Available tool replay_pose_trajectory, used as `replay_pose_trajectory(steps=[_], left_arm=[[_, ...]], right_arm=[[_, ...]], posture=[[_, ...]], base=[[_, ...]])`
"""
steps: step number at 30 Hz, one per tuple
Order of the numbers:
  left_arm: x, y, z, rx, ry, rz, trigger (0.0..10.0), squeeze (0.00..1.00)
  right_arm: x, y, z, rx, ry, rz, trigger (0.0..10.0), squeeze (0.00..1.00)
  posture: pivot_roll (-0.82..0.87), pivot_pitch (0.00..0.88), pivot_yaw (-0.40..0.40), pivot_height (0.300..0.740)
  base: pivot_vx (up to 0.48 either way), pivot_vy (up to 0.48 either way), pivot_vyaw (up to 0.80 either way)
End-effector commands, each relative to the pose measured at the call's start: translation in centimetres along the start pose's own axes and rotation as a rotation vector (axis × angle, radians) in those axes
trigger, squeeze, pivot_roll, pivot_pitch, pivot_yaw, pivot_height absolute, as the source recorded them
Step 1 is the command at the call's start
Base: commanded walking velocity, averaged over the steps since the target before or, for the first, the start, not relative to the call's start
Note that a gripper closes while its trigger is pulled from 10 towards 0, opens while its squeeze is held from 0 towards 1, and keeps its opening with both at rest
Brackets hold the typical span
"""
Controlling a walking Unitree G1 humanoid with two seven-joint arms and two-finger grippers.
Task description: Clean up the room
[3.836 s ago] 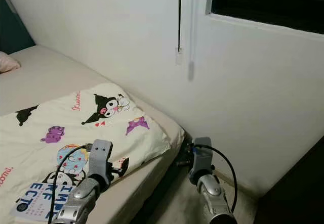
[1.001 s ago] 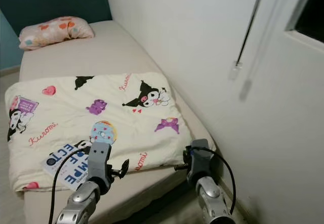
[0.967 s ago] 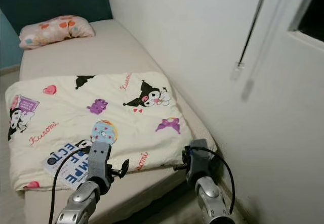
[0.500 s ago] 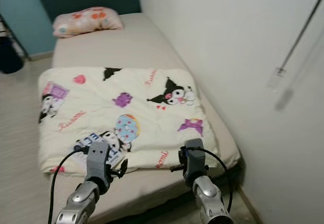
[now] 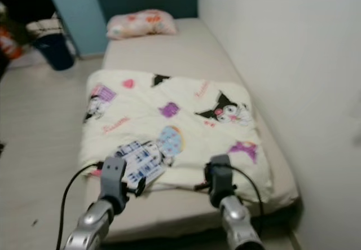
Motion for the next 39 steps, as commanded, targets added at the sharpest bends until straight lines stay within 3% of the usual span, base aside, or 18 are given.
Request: replay_pose_trajectory(steps=[1, 9, 15, 23, 39], left_arm=[[-0.23, -0.05, -0.76, 0.003, 0.026, 0.000, 10.0, 0.00], [-0.14, -0.10, -0.79, 0.016, 0.032, -0.003, 10.0, 0.00], [0.04, 0.10, -0.53, 0.011, 0.023, 0.013, 10.0, 0.00], [0.38, 0.35, -0.28, -0.014, 0.024, 0.038, 10.0, 0.00], [0.26, 0.46, -0.35, -0.066, 0.014, 0.060, 10.0, 0.00]], right_arm=[[-0.24, 0.38, -0.72, 0.010, 0.020, 0.005, 10.0, 0.00], [-0.38, -0.48, -0.98, 0.025, 0.033, -0.043, 10.0, 0.00], [-0.39, -0.48, -0.98, 0.023, 0.032, -0.043, 10.0, 0.00], [-0.37, -0.50, -0.98, 0.029, 0.032, -0.042, 10.0, 0.00], [-0.31, -0.45, -0.80, 0.028, 0.027, -0.036, 10.0, 0.00]], posture=[[-0.03, 0.125, 0.018, 0.740], [-0.03, 0.121, 0.019, 0.740], [-0.04, 0.113, 0.022, 0.740], [-0.04, 0.112, 0.021, 0.740], [-0.04, 0.122, 0.016, 0.740]], base=[[0.000, 0.000, 0.80], [0.000, 0.000, 0.20], [0.000, 0.000, 0.00], [0.000, -0.475, 0.00], [0.000, 0.000, 0.00]])
Point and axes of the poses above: a point about 5 cm out from each wrist's last joint towards the gripper, its own x axis pointing out of the wrist towards the gripper, its own z axis along the axis of the wrist's last joint, y = z × x, the point moved 4 cm from there along x, pointing out of the wrist towards the gripper, and after that the axes turned 6 degrees about -x, right-handed, at the moved point
